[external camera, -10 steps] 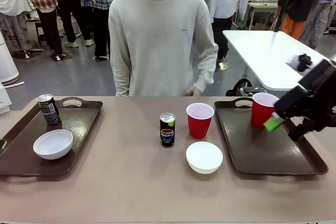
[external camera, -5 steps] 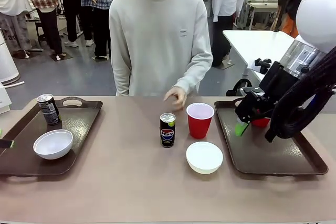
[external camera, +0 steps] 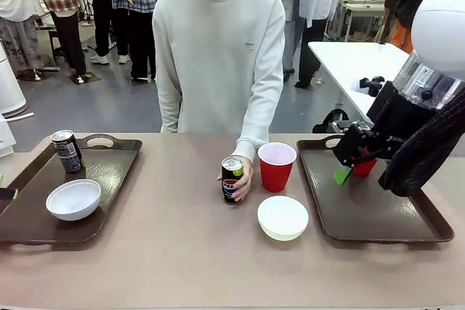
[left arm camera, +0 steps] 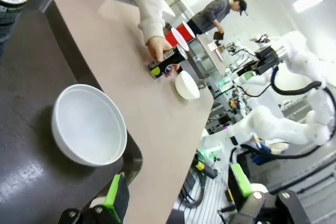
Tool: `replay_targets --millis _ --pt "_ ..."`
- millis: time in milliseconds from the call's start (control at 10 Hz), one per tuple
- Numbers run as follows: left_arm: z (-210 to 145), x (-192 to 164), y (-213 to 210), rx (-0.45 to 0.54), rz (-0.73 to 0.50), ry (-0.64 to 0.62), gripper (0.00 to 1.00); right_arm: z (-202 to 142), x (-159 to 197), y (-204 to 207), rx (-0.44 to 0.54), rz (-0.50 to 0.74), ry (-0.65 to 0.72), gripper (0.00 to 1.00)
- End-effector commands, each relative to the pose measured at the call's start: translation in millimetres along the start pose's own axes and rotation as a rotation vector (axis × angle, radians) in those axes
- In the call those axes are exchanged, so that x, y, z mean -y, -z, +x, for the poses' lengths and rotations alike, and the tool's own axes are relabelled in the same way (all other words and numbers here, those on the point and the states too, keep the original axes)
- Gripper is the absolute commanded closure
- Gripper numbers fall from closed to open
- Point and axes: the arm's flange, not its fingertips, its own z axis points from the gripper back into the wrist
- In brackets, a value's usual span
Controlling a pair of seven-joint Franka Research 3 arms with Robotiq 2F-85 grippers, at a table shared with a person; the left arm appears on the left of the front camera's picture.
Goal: Prepare tableware on both trays.
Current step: Pick up a Picnic Bowl from the table and place it on a Handle tray.
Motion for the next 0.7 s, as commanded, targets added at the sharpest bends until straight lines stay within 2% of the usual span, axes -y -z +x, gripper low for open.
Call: replay_targets --millis 0,100,200,400,600 --pt "-2.5 -0.7 -0.2 0.007 -0.011 0.001 0.00 -3.1 0.5 5.2 0.066 -0.012 0.001 0.00" --pt "-2.5 -0.7 -0.2 0.007 -0.011 0.001 0.00 -10.2 2.1 4.7 0.032 0.079 -0.054 0.00" --pt "-2.5 -0.7 -0.2 0.007 -0.011 0.001 0.00 0.4 -1.0 -4.7 0.038 -0.002 -0.005 0.00" --pt "-2.5 -0.7 -0.2 0.007 -0.011 0.001 0.00 -2.7 -1.3 -6.2 0.044 0.021 -0.021 0.00" --pt "-2.5 -0.7 -0.2 0.007 -0.011 0.001 0.00 14.8 -8.2 28.0 0.179 -0.197 0.065 0.00"
